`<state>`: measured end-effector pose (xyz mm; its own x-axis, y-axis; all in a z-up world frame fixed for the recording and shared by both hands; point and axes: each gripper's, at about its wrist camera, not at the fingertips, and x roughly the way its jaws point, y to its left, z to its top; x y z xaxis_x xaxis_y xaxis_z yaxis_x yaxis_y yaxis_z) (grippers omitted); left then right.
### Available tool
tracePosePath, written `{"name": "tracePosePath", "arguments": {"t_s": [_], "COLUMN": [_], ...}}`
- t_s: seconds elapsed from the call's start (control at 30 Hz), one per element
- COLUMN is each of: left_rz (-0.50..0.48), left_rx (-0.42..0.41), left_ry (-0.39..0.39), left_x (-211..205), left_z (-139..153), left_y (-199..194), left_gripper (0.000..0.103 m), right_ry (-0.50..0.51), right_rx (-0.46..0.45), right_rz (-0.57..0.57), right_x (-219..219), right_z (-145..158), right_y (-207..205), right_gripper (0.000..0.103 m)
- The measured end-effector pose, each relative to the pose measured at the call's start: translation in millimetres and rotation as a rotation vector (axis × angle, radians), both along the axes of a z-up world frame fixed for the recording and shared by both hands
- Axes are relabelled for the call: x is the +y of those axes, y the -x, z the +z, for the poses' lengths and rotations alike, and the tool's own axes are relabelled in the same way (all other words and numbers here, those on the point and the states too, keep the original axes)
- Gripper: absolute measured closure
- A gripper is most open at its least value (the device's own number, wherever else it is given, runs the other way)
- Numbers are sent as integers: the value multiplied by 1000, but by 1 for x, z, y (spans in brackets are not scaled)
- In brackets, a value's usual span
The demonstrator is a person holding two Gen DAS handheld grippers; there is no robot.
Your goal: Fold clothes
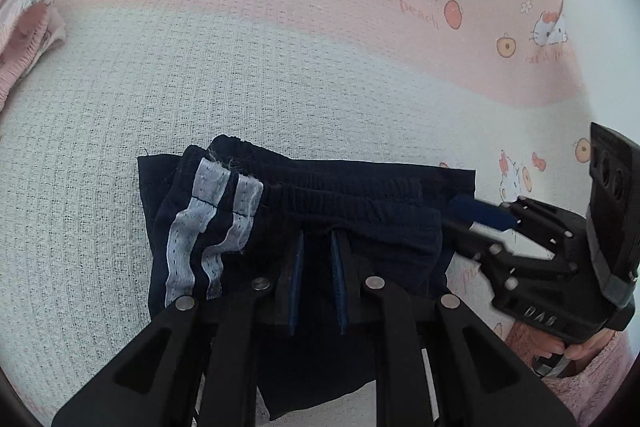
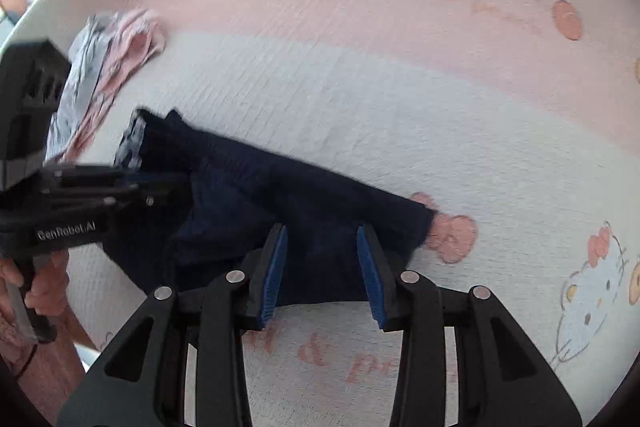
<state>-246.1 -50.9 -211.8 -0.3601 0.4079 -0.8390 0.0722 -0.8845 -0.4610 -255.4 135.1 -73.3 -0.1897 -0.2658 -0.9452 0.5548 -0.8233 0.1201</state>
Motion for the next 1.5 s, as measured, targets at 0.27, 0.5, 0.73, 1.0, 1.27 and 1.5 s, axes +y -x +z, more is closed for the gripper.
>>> {"name": "tracePosePath", "arguments": {"t_s": [0.27,0.5,0.73,1.0,1.27,1.5], "left_rz": [-3,-40,-40,-80,-49,-73], "left_rx": [-9,95,12,-10,21,-64], "left_ry": [-26,-34,20,145,146,92], "left_x": [-14,-6,-30,-27,-34,-43], "left_z": [1,45,41,33,35,15], "left_y": [-5,-17,-34,-42,-35,-23], "left_gripper": [87,87,85,85,85,85], "right_ry": [-151,67,-19,140,95,41], "right_rx": [18,74,-7,-37,-66,98], "right_rz": [122,-64,-13,-171,-164,-189], "right_x": [23,32,0,40,31,52], "right_z": [-3,38,-5,28,3,15], "right_y": [-38,-49,-69,-58,-20,5], "right_gripper": [64,63,65,63,62,57]}}
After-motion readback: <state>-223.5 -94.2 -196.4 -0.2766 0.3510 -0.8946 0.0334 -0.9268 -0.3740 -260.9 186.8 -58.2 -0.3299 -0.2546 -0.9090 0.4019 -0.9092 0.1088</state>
